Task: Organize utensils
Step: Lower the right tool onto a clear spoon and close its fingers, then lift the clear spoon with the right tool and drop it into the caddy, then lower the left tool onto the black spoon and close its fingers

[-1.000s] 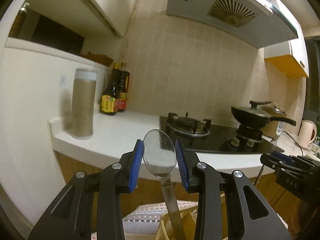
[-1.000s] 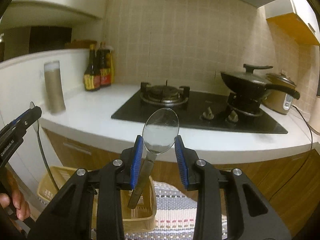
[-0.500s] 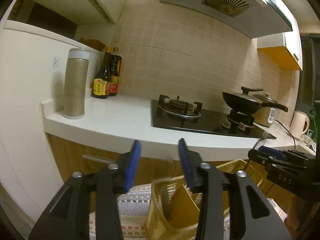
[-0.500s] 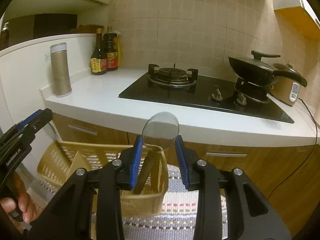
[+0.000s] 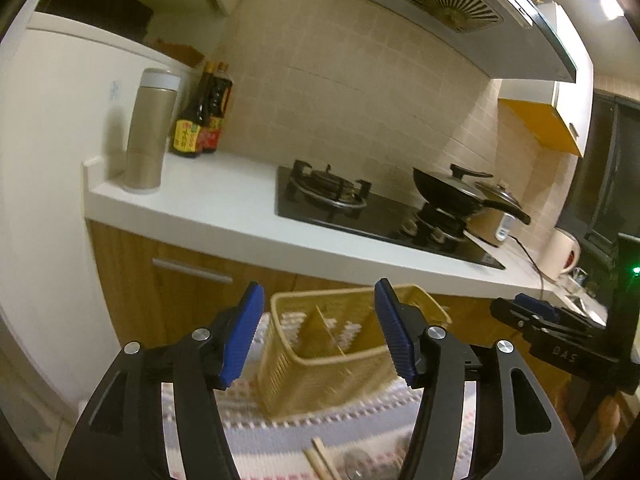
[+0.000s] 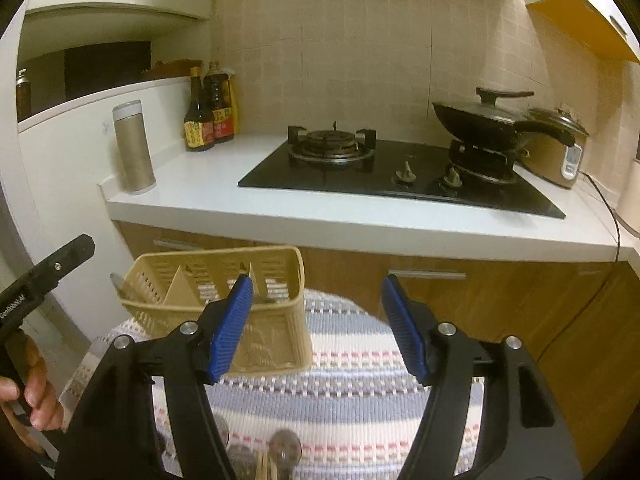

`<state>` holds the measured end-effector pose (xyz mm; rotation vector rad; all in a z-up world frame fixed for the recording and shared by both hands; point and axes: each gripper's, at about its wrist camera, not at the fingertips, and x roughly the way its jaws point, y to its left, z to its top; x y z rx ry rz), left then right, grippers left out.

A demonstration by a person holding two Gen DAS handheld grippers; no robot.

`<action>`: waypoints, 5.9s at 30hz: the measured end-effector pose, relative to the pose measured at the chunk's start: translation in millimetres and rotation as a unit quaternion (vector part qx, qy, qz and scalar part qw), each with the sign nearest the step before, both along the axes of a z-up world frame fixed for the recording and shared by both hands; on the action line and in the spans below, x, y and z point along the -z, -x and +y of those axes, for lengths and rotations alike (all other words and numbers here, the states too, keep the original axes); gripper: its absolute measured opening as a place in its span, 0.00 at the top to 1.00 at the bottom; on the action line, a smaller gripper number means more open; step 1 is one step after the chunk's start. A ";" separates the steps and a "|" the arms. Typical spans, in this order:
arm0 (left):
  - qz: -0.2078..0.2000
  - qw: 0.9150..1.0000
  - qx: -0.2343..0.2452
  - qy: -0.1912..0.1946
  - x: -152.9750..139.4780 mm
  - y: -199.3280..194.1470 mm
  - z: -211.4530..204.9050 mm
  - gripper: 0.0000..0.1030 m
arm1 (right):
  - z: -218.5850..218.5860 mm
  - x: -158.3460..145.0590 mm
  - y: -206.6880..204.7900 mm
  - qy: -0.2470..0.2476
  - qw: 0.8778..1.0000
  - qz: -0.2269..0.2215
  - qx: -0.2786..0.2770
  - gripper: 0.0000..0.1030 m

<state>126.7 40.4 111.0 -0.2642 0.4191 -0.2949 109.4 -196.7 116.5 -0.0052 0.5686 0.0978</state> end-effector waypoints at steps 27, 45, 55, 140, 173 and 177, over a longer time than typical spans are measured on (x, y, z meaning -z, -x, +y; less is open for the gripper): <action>0.282 0.952 0.113 -0.041 125.8 -14.7 -61.5 0.44 | -11.2 162.7 -15.3 -0.088 0.927 0.360 -0.052 0.49; 0.308 0.942 0.100 -0.085 150.4 -41.2 -104.7 0.46 | 45.3 175.9 9.8 0.044 0.950 0.302 -0.073 0.72; 0.308 0.935 0.103 -0.144 157.2 -36.1 -138.6 0.55 | 21.2 174.5 17.6 0.034 0.949 0.303 -0.074 0.72; -0.087 0.987 0.010 -0.131 11.1 -71.5 -78.4 0.68 | 17.4 22.3 -89.7 -0.024 0.998 0.021 -0.051 0.72; 0.102 0.991 0.073 -0.044 -4.2 34.0 -30.2 0.53 | -4.9 11.0 19.2 -0.046 0.983 0.155 -0.091 0.47; 0.164 0.982 0.077 -0.042 25.3 34.6 -21.2 0.53 | -0.6 43.1 19.4 -0.061 0.966 0.226 -0.113 0.47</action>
